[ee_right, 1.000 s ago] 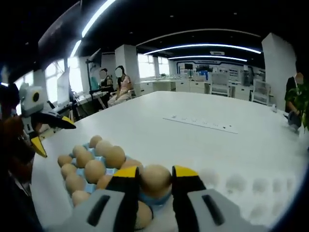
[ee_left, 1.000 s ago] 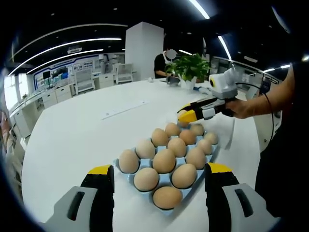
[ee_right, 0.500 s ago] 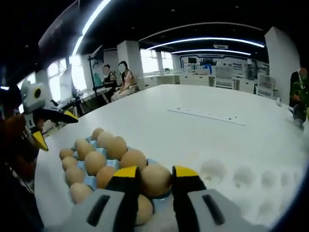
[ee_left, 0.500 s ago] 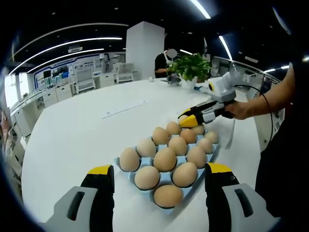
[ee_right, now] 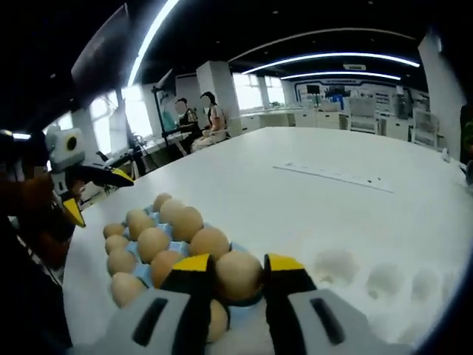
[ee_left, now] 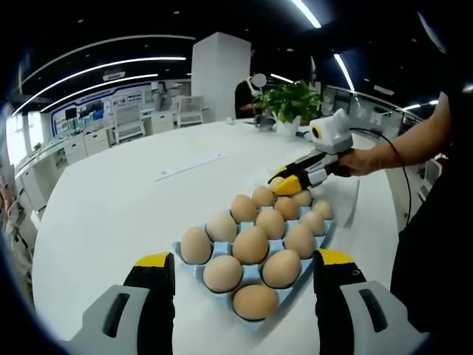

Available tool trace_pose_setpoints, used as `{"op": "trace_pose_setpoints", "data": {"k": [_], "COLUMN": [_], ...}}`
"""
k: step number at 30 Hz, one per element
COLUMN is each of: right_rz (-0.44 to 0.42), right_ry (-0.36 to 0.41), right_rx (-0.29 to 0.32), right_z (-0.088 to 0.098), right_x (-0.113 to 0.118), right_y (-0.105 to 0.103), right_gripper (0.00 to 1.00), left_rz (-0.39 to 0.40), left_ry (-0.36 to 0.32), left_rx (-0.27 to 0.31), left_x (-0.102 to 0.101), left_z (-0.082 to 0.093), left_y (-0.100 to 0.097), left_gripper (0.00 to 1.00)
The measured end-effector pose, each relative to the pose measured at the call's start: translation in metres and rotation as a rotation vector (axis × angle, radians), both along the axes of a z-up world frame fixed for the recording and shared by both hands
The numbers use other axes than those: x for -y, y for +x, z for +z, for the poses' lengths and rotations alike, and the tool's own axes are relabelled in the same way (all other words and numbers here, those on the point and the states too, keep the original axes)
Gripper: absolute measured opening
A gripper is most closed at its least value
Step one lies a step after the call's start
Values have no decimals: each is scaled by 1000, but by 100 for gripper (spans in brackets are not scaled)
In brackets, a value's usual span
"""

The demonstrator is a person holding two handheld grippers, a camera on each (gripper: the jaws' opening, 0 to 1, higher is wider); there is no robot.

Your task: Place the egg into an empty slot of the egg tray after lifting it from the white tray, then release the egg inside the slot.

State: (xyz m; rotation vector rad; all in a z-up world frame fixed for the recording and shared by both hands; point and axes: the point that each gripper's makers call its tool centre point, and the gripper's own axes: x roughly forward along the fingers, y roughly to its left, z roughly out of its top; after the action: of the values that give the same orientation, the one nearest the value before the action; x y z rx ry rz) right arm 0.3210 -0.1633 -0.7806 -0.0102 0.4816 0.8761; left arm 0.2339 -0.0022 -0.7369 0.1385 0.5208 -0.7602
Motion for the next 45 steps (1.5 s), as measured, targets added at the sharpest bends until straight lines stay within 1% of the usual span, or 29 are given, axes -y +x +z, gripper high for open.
{"op": "trace_pose_setpoints", "data": {"k": [3,5,9,11,12,13,15,16,17,18,20,21,22,23,24,25,27,29,31,33,36,38,41,42,45], "right_rz": [10,16,6,-7,-8,-8,-15,-21,-16,-16,-16,-17,-34,-49,-75,-88,-100,-106,-114,-126,-135,-147,-160,-163,-153], "right_ry": [26,68,66,76,92,100,100,116,136,144,136,127,132,144,172,192,217,235,230,236,238,239,244,249,245], "right_rx": [18,22,41,36,62,75,182,240,299,305,279,279,285,278,267,263,273,285,300,306,312,317,307,314,322], "right_z": [2,5,8,12,18,21,37,46,57,60,58,59,61,63,66,69,75,80,84,87,90,90,89,90,91], "right_x": [0,-2,0,4,5,6,9,9,9,10,12,13,17,19,22,23,26,28,31,34,35,37,37,37,36], "right_y": [-3,-6,-10,-14,-17,-19,-22,-23,-29,-34,-43,-46,-52,-55,-59,-62,-71,-82,-90,-98,-107,-112,-117,-120,-125], "right_gripper": [29,35,43,47,49,54,75,86,93,93,96,98,100,100,100,100,100,100,100,100,100,100,100,100,100], "left_rz": [-1,-1,0,1,2,2,6,8,11,14,23,38,67,80,88,78,83,79,82,92,96,96,101,102,107], "left_ry": [1,2,2,1,1,1,-7,-14,-20,-35,-53,-64,-105,-136,-157,-155,-168,-167,-164,-181,-177,-177,-170,-169,-172], "left_rx": [-2,-4,-3,0,1,3,8,9,12,19,25,40,73,93,123,123,120,128,138,135,160,163,165,172,171], "left_x": [0,0,0,0,0,1,2,3,4,5,7,8,9,11,13,14,18,23,24,26,27,27,26,26,26], "left_z": [-1,-2,-1,0,1,1,3,4,5,8,10,13,20,25,32,33,36,37,38,40,45,47,49,50,52], "left_y": [-1,-2,-4,-5,-6,-7,-10,-11,-12,-13,-15,-15,-13,-14,-15,-20,-28,-37,-42,-49,-57,-61,-66,-67,-71], "left_gripper": [76,76,76,76,76,76,76,77,77,77,78,82,88,95,98,100,99,99,99,99,99,99,99,99,99]}}
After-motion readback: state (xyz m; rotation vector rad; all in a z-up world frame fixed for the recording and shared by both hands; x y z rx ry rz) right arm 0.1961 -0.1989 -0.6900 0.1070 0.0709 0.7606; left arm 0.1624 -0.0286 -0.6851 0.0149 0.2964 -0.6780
